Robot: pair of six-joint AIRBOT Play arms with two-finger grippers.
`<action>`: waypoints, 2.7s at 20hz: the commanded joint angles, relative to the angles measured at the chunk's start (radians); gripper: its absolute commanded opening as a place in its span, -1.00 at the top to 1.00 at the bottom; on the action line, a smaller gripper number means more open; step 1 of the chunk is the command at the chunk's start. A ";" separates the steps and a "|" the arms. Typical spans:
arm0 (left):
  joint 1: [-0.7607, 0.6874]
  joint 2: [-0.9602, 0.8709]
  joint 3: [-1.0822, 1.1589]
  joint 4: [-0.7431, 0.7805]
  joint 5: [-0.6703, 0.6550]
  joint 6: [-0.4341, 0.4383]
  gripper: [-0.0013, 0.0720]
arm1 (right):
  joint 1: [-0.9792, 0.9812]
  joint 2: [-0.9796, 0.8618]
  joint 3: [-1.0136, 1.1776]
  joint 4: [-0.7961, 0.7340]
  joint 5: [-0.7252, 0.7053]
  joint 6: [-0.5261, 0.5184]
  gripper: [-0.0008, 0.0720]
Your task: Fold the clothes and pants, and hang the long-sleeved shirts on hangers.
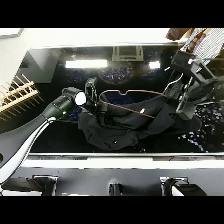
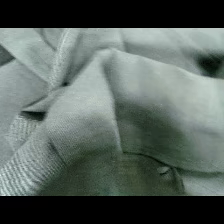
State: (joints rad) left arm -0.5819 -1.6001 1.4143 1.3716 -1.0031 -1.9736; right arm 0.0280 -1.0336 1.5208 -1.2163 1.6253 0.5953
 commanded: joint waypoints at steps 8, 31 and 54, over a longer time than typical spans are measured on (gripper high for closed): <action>0.047 0.084 0.013 0.036 -0.021 -0.030 0.92 | 0.000 -0.027 -0.003 -0.049 0.008 0.171 0.89; 0.048 0.213 0.159 0.035 -0.029 0.029 0.92 | 0.157 -0.325 -0.003 -0.117 -0.051 0.269 0.89; -0.367 0.259 0.188 0.035 -0.199 0.148 0.92 | 0.157 -0.117 0.003 -0.179 -0.307 0.307 0.90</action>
State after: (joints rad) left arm -0.8898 -1.3418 1.6295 1.4082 -1.1995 -1.8103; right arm 0.1848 -1.2194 1.5223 -1.3212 1.3705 0.9001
